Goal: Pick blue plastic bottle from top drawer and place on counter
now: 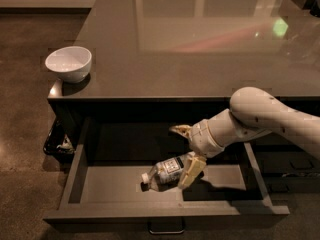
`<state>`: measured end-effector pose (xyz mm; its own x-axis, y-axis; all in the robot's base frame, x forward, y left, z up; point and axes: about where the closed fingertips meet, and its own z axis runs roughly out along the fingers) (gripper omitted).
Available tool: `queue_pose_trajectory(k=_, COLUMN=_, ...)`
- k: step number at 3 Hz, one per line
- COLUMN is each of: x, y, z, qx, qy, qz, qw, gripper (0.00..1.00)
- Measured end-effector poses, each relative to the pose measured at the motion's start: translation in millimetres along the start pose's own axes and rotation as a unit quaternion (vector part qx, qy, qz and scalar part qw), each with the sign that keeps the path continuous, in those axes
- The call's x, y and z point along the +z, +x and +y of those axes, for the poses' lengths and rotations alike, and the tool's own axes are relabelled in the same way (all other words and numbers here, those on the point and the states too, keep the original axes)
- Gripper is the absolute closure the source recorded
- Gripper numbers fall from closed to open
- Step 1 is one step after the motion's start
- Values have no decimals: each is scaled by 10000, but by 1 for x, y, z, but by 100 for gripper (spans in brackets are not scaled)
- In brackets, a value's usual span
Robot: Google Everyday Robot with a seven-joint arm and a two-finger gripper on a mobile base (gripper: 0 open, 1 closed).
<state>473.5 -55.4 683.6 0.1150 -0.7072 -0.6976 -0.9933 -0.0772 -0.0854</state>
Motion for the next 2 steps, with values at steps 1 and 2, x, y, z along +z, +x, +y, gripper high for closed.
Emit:
queue_pose_trajectory(k=1, x=16, y=17, z=-18, qx=-81, qy=110, qz=-89, qw=9999, gripper=0)
queue_pose_trajectory(k=2, x=28, y=34, z=-21, qx=-23, qy=88, qz=-148, qw=9998, gripper=0)
